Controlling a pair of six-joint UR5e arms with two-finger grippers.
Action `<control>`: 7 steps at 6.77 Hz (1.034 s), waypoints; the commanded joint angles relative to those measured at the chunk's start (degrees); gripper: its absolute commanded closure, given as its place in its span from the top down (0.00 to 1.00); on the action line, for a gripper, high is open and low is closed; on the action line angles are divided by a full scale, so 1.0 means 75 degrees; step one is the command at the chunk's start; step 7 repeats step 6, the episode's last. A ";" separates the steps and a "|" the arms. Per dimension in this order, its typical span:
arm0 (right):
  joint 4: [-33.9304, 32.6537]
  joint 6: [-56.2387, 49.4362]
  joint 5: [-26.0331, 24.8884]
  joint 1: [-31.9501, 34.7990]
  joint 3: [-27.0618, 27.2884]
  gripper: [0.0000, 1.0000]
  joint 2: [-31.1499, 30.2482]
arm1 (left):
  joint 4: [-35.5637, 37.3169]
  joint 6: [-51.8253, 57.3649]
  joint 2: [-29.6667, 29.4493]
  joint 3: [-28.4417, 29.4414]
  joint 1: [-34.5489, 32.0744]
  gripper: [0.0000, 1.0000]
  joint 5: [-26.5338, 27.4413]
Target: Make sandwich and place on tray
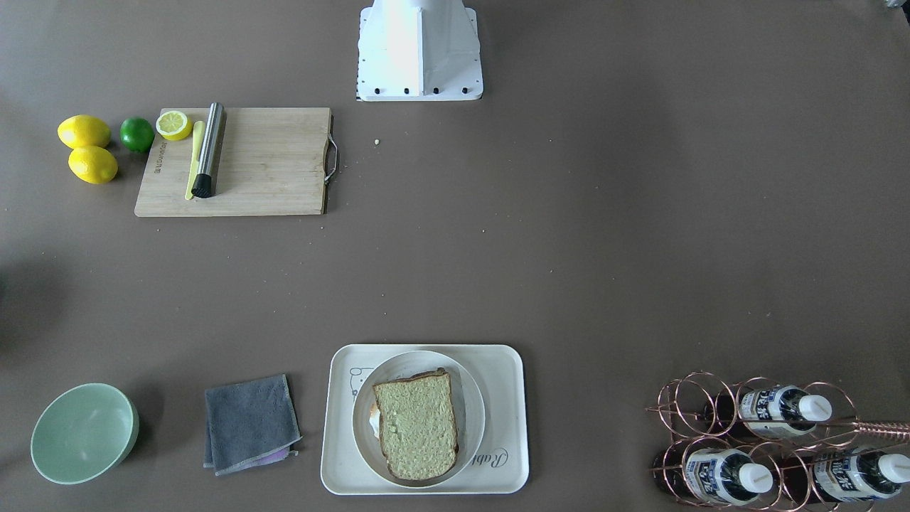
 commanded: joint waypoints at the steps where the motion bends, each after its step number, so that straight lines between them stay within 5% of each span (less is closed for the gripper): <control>1: 0.0000 0.0000 0.0003 0.0000 0.0016 1.00 -0.0003 | -0.0065 -0.0049 0.0000 0.0048 0.0019 0.98 -0.0001; 7: 0.0000 -0.0012 0.0003 0.0000 -0.0053 1.00 -0.0003 | -0.0335 -0.0483 -0.0012 0.0037 0.0019 0.98 -0.0001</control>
